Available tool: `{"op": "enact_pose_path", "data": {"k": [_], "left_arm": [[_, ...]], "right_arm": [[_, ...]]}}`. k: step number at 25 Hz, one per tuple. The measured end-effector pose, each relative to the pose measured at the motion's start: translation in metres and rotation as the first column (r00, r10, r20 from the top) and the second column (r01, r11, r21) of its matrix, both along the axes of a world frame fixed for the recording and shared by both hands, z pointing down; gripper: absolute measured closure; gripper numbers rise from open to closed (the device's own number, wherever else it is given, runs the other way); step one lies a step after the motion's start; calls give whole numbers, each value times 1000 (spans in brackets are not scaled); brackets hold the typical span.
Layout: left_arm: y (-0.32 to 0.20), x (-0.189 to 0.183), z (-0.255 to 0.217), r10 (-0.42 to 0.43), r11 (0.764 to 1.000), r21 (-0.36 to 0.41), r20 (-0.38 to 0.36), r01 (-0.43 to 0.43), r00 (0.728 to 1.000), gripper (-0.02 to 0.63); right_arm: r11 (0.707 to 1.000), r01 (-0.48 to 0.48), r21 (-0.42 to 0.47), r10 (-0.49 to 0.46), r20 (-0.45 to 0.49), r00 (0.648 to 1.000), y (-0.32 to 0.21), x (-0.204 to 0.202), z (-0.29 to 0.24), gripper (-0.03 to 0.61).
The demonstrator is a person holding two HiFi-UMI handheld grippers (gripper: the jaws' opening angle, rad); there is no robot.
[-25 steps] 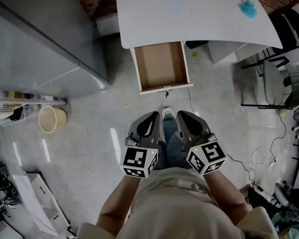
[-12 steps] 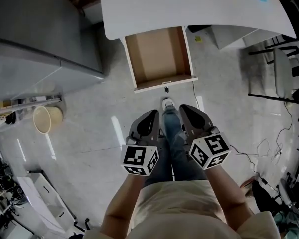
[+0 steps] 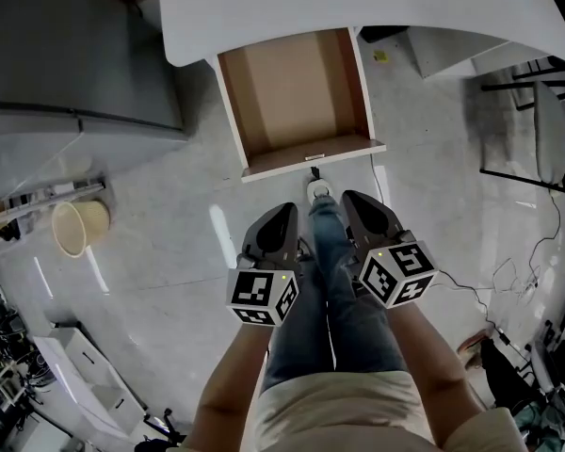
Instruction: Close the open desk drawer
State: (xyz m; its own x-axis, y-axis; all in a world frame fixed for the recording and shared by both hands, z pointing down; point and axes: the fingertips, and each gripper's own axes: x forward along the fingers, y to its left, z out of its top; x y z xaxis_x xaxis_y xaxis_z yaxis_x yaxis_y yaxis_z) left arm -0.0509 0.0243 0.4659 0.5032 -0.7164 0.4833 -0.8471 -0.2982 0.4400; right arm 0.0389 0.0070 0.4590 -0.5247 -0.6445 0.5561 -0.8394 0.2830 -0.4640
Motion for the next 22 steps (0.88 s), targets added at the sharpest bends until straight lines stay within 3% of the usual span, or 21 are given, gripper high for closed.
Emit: {"op": "enact_pose_path", "data": {"k": [10,18,22], "left_arm": [[-16,-2,71,-45,998,-38,-20,45,999,611],[-29,0,108,-61,997,-48,-59,58,996,611],[-38,1,122,-77,995,-66,-66,73,995,609]], "right_arm": [[996,-32,-82,38,71,997,-19,4,83,575],[987,-93,-128,117,200,973,-40,9,121,574],[985,-86,-150,121,247,961,-48,10,131,542]]}}
